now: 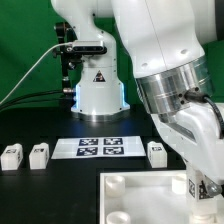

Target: Assemble one leg

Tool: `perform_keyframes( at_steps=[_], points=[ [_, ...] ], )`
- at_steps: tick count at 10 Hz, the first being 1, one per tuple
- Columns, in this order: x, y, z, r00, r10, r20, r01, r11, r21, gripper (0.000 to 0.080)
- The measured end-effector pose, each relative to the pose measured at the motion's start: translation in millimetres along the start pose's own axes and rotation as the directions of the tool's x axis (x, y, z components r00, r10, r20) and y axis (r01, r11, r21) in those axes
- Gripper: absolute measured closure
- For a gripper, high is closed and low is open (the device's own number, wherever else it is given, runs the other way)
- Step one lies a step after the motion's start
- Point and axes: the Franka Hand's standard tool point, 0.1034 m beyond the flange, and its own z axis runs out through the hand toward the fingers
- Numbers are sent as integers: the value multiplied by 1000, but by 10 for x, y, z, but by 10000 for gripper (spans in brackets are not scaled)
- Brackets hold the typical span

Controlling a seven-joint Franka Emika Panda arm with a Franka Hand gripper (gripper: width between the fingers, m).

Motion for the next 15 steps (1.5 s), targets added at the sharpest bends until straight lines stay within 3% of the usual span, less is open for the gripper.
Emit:
perform_keyframes(
  at_steps=[2,3,4,5,6,7,9,11,12,14,15],
  points=[
    [-1,4,5,1000,-30,0,30,1000,-1,503],
    [-1,6,9,998,-67,0,67,998,-2,300],
    [4,8,11,996,-88,-1,88,996,-2,300],
    [29,16,6,968,-250,1,250,968,-11,179],
    [-14,15,-19,909,-417,1,417,907,-54,179],
    [-61,-5,-35,822,-569,-12,567,820,-74,155],
    [-18,10,-16,716,-699,4,697,713,-75,151],
    [-7,12,-16,537,-843,21,842,535,-74,150],
    [58,-16,-51,384,-923,29,920,380,-100,150],
    [147,-84,-87,115,-993,39,987,109,-119,150],
    [177,-91,-89,68,-997,38,991,63,-118,150]
  ],
)
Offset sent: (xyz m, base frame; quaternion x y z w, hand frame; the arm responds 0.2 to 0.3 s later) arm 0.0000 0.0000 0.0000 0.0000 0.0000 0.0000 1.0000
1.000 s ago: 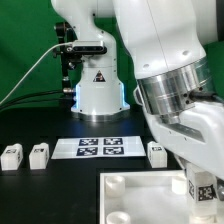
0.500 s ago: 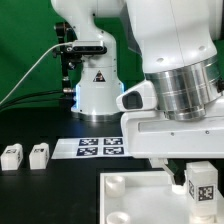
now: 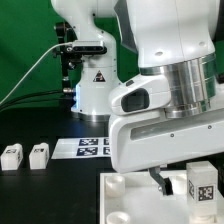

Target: Assemble one leg

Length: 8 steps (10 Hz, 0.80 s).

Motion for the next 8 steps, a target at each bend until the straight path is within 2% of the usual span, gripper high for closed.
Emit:
perform_keyframes(
  at_steps=[1,2,3,4,5,7,8],
  points=[
    [-1,-4,1,999,34,0,-34,999,1,150],
    [-1,-3,1,1000,30,0,-30,1000,1,247],
    [-1,-3,1,1000,30,0,-30,1000,1,400],
    [-2,-18,3,993,117,1,-117,993,6,400],
    [-3,-26,5,982,186,2,-186,982,8,509],
    [-5,-17,6,908,418,4,-418,908,9,509],
    [-8,-1,9,825,565,9,-565,825,14,509]
  ],
)
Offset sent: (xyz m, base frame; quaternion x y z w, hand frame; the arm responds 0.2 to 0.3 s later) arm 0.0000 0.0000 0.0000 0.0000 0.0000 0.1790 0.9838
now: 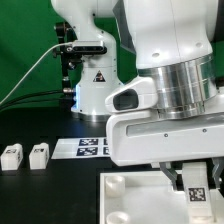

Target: Assemble one leg

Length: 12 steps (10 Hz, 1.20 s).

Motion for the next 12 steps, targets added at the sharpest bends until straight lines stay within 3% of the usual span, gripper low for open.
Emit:
perform_keyframes(
  at_steps=[1,3,6,7,9,10,11,12],
  points=[
    [-8,9,6,985,171,1,-171,985,7,509],
    [-46,30,10,836,549,11,-549,835,35,509],
    [-141,-86,30,529,847,44,-848,529,22,508],
    [-158,-117,32,470,881,47,-883,470,19,508],
    [-160,-109,37,526,849,45,-850,526,21,508],
    [-173,-101,45,550,834,44,-835,550,16,323],
    [-182,-50,56,680,732,45,-733,680,4,186],
    [-136,4,45,799,600,39,-601,799,12,186]
  ],
)
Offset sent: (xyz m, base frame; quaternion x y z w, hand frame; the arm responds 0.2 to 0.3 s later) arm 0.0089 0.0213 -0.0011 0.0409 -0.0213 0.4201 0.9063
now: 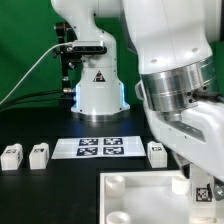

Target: Assemble one leg

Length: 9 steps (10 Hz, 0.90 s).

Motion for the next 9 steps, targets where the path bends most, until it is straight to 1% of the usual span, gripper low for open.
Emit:
perform_keyframes(
  at_steps=[1,2,3,5,7,8,9],
  points=[
    [9,16,-18,987,-158,5,158,987,-32,159],
    [-25,-1,-47,926,-377,3,376,923,-79,152],
    [-29,-16,-43,884,-468,5,467,881,-78,152],
    [-13,-10,-43,754,-656,22,656,751,-75,151],
    [-14,-22,-24,499,-866,48,863,491,-119,151],
    [-27,-25,-15,455,-889,52,887,447,-119,151],
    [-20,-22,-16,474,-879,50,877,466,-117,263]
  ],
)
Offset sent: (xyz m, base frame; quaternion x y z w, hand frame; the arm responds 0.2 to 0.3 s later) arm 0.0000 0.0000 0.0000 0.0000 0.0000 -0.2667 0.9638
